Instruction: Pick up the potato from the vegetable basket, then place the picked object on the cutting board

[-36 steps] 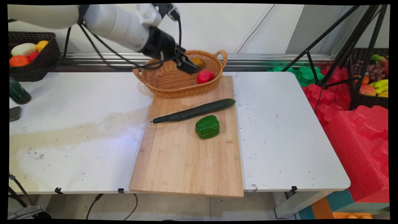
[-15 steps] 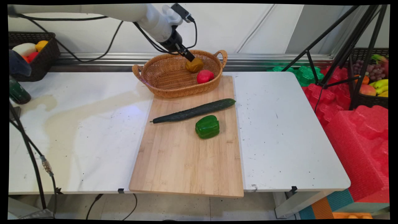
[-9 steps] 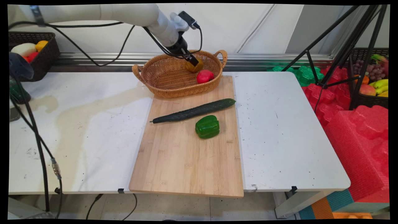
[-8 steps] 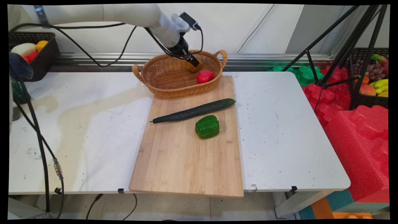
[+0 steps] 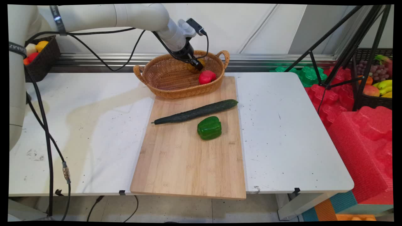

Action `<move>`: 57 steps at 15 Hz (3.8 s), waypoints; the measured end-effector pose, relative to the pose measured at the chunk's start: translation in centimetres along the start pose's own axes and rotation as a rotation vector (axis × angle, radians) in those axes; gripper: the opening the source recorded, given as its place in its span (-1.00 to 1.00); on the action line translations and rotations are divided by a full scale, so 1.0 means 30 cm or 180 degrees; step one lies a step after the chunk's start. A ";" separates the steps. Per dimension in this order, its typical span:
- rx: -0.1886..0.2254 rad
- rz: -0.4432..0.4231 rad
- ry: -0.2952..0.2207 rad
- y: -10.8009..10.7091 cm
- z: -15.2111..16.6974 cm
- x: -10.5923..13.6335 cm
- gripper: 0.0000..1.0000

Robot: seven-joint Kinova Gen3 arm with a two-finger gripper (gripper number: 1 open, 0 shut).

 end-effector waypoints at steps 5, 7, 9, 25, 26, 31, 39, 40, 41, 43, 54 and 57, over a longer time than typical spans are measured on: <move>0.0028 0.0004 0.0024 0.003 -0.001 0.000 -1.00; 0.0056 0.0010 0.0057 0.007 -0.026 -0.002 -1.00; 0.0084 0.0000 0.0103 0.012 -0.062 -0.008 -1.00; -0.0071 0.0049 0.0561 0.270 -0.699 -0.195 -1.00; -0.0119 0.0092 0.0559 0.296 -0.742 -0.223 -1.00; -0.0355 0.0266 0.0475 0.405 -0.890 -0.350 -1.00; -0.0709 0.0407 0.0138 0.562 -0.985 -0.600 -1.00; -0.0735 0.0418 0.0095 0.576 -0.983 -0.627 -1.00; -0.0766 0.0429 0.0048 0.591 -0.979 -0.657 -1.00; -0.0819 0.0454 -0.0039 0.618 -0.967 -0.710 -1.00; -0.1009 0.0760 -0.0239 0.698 -0.850 -0.875 -1.00; -0.1029 0.0853 -0.0235 0.705 -0.817 -0.889 -1.00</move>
